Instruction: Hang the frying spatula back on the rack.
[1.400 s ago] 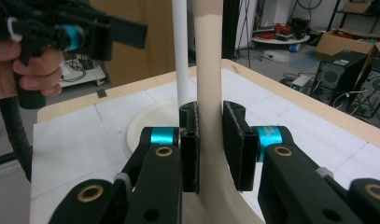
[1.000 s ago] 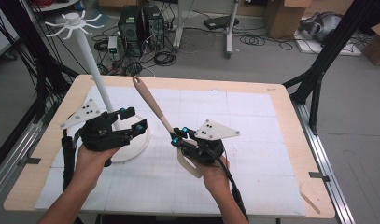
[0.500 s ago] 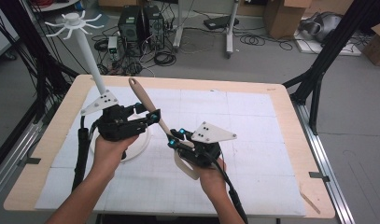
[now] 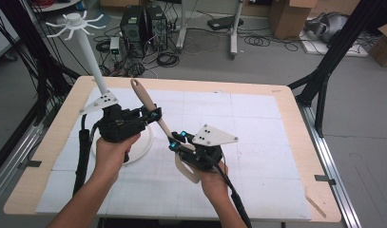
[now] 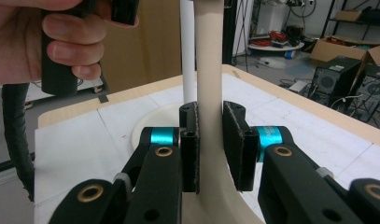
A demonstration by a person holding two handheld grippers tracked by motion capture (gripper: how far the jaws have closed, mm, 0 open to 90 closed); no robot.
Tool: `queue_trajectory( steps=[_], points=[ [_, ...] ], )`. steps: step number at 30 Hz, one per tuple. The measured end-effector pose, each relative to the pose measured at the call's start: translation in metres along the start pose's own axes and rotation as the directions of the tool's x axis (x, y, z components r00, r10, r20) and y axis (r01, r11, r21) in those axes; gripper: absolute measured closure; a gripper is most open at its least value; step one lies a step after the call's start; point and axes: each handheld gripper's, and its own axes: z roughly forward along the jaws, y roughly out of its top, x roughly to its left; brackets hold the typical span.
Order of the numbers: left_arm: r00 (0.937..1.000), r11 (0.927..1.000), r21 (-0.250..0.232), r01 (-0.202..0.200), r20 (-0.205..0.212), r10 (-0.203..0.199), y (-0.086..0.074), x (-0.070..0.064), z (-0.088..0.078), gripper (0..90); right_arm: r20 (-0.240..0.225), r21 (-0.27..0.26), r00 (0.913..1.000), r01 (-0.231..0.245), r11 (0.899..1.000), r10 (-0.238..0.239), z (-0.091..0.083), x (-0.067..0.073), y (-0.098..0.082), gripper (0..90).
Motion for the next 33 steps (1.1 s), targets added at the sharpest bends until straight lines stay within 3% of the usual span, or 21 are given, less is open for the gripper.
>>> queue_trajectory(
  steps=[5, 7, 10, 17, 21, 24, 26, 30, 33],
  points=[
    [0.9976, 0.9992, -0.020, 0.036, 0.061, -0.034, 0.002, -0.004, -0.001, 74.9, -0.010, -0.005, 0.9999, -0.010, 1.000, 0.010, 0.003, 0.001, -0.001, 76.0],
    [0.9980, 0.9996, -0.021, 0.020, 0.060, -0.018, 0.003, -0.004, -0.004, 75.4, -0.024, -0.021, 0.9996, -0.017, 1.000, 0.016, 0.002, -0.001, 0.000, 74.4],
    [0.9991, 0.9995, -0.028, -0.012, 0.040, 0.013, 0.006, -0.001, -0.009, 75.6, -0.019, -0.052, 0.9996, -0.021, 0.998, 0.020, -0.006, -0.003, 0.002, 64.2],
    [0.9976, 0.9968, -0.052, -0.061, 0.032, 0.062, 0.019, 0.007, -0.030, 75.6, 0.093, -0.029, 0.9955, -0.011, 1.000, 0.013, -0.040, -0.018, 0.003, 47.7],
    [0.9959, 0.9934, -0.071, -0.090, 0.003, 0.090, 0.027, 0.012, -0.042, 75.7, 0.154, -0.004, 0.9879, -0.011, 1.000, 0.012, -0.060, -0.028, 0.000, 39.7],
    [0.9940, 0.9915, -0.071, -0.108, -0.024, 0.107, 0.032, 0.017, -0.048, 75.7, 0.220, 0.021, 0.9750, -0.032, 0.999, 0.026, -0.072, -0.038, -0.003, 28.6],
    [0.9922, 0.9902, -0.068, -0.122, -0.035, 0.120, 0.036, 0.020, -0.051, 75.7, 0.254, 0.041, 0.9672, -0.018, 0.999, 0.007, -0.078, -0.044, -0.005, 25.2],
    [0.9767, 0.9769, -0.041, -0.210, -0.055, 0.207, 0.054, 0.014, -0.054, 75.6, 0.301, 0.076, 0.9532, 0.000, 0.997, -0.023, -0.085, -0.051, -0.011, 20.6],
    [0.9752, 0.9754, -0.043, -0.216, -0.057, 0.214, 0.072, 0.012, -0.055, 75.6, 0.311, 0.093, 0.9500, -0.003, 0.996, -0.026, -0.086, -0.055, -0.014, 18.7]
  ],
)
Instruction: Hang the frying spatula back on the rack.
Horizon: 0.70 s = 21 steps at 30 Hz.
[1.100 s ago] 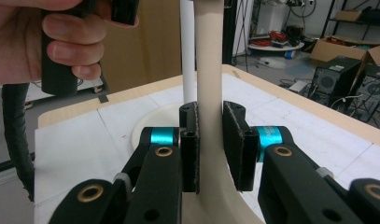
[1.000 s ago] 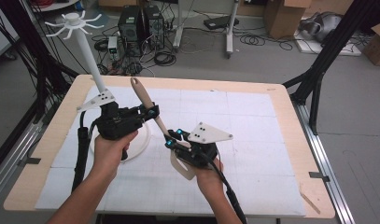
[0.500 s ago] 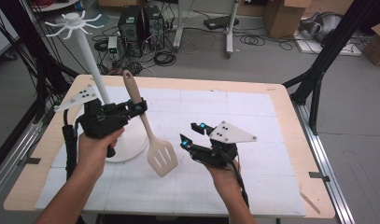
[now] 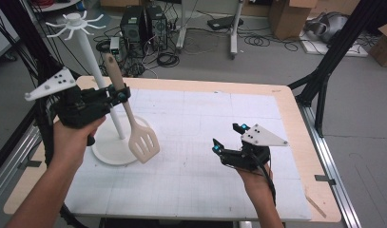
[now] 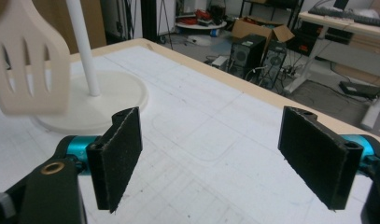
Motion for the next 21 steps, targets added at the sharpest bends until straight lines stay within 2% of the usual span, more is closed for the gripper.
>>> queue_trajectory(
  steps=[4, 8, 21],
  points=[
    [0.9994, 0.9998, 0.004, -0.018, -0.030, 0.019, 0.018, 0.006, -0.001, 75.5, 0.000, 0.015, 1.0000, 0.009, 1.000, -0.009, 0.001, -0.002, -0.004, 18.5],
    [0.9993, 1.0000, -0.003, -0.001, -0.036, 0.001, 0.027, 0.012, -0.003, 75.5, 0.006, 0.024, 1.0000, 0.006, 1.000, -0.006, 0.001, -0.004, -0.005, 18.3],
    [0.9975, 0.9990, 0.018, 0.041, -0.059, -0.040, 0.028, 0.026, 0.000, 75.5, 0.007, 0.022, 0.9999, -0.008, 1.000, 0.008, 0.000, -0.004, -0.007, 18.4]
  ],
)
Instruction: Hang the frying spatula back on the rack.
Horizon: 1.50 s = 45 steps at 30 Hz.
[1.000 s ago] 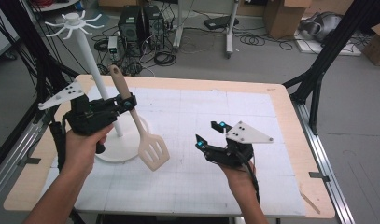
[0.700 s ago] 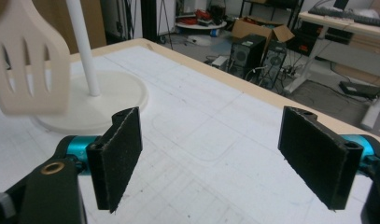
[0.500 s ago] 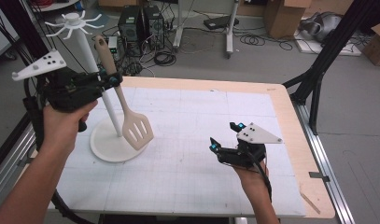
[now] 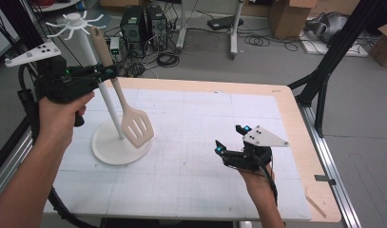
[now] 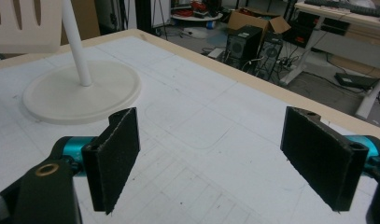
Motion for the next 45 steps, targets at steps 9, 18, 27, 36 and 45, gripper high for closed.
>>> queue_trajectory(
  steps=[9, 18, 27, 36, 45],
  points=[
    [0.9992, 0.9997, 0.017, 0.017, -0.037, -0.016, -0.001, 0.010, 0.002, 75.5, -0.007, 0.004, 1.0000, -0.001, 1.000, 0.001, 0.001, 0.002, 0.000, 18.4],
    [0.9977, 0.9996, 0.011, 0.026, -0.063, -0.025, -0.010, 0.016, 0.002, 75.2, -0.010, 0.006, 1.0000, 0.000, 1.000, 0.000, 0.002, 0.003, -0.001, 18.4],
    [0.9969, 0.9990, -0.043, 0.005, -0.078, -0.009, -0.026, 0.015, -0.017, 42.2, 0.005, 0.006, 1.0000, -0.007, 1.000, 0.007, -0.001, 0.001, -0.003, 18.4],
    [0.9897, 0.9909, -0.090, -0.100, -0.112, 0.090, -0.072, 0.021, -0.061, 20.6, 0.024, 0.006, 0.9986, -0.047, 0.999, 0.047, -0.011, -0.006, -0.012, 18.4],
    [0.9864, 0.9887, -0.093, -0.118, -0.126, 0.106, -0.138, 0.033, -0.093, 14.8, 0.078, 0.034, 0.9939, -0.080, 0.996, 0.078, -0.026, -0.019, -0.033, 17.8]
  ],
)
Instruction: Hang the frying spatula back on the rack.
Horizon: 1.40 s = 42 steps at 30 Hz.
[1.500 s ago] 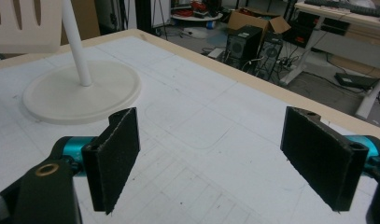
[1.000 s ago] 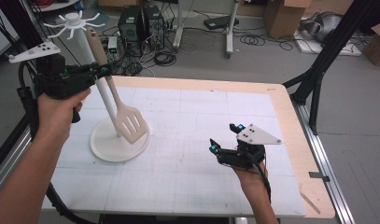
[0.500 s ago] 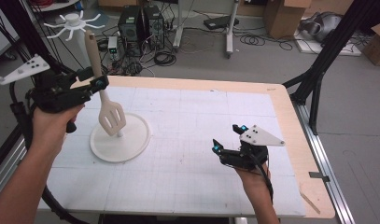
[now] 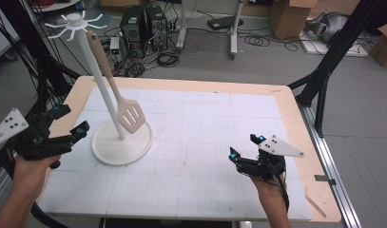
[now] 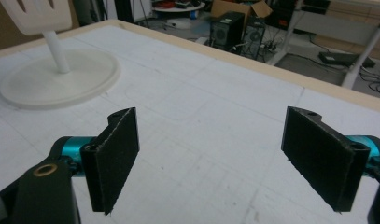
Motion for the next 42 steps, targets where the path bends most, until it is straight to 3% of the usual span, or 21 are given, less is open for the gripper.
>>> queue_trajectory(
  steps=[7, 11, 19, 34, 42],
  points=[
    [0.9993, 0.9955, 0.089, 0.032, -0.024, -0.030, -0.052, -0.008, -0.009, 15.0, 0.031, 0.006, 0.9994, -0.014, 1.000, 0.014, -0.011, -0.007, -0.018, 17.8],
    [0.9988, 0.9914, 0.127, 0.032, -0.040, -0.027, -0.070, -0.012, -0.007, 15.1, 0.052, -0.007, 0.9985, -0.019, 1.000, 0.019, -0.017, -0.008, -0.024, 17.8],
    [0.9993, 0.9880, 0.151, 0.032, -0.025, -0.028, -0.080, -0.018, -0.011, 15.4, 0.074, -0.016, 0.9970, -0.023, 1.000, 0.024, -0.023, -0.009, -0.027, 17.8],
    [0.9994, 0.9878, 0.152, 0.034, -0.007, -0.034, -0.082, -0.021, -0.011, 15.9, 0.079, -0.004, 0.9969, -0.006, 1.000, 0.007, -0.021, -0.003, -0.027, 17.8],
    [0.9984, 0.9869, 0.152, 0.054, -0.023, -0.051, -0.082, -0.019, -0.009, 15.9, 0.082, -0.001, 0.9964, -0.021, 1.000, 0.021, -0.020, -0.007, -0.030, 17.8]
  ],
)
